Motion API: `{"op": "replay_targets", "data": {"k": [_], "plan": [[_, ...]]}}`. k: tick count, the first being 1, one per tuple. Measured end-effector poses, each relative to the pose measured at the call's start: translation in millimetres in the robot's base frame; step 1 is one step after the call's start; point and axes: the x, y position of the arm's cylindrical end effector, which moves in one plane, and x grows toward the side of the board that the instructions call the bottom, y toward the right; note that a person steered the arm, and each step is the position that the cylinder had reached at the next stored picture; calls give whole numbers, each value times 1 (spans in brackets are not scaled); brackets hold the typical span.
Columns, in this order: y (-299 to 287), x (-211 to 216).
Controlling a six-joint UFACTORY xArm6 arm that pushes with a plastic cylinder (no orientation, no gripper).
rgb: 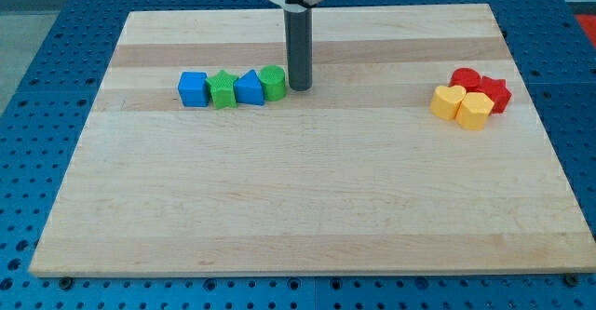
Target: Point your arm at the red star
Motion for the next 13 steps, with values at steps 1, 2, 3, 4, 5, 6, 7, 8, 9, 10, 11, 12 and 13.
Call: {"op": "replay_targets", "data": {"k": [1, 2, 3, 4, 5, 6, 7, 8, 9, 10, 11, 12, 13], "plan": [[19, -8], [42, -34], [49, -43], [49, -43], [51, -43], [59, -47], [92, -61], [125, -67], [177, -67], [231, -67], [297, -64], [340, -46], [346, -18]]}}
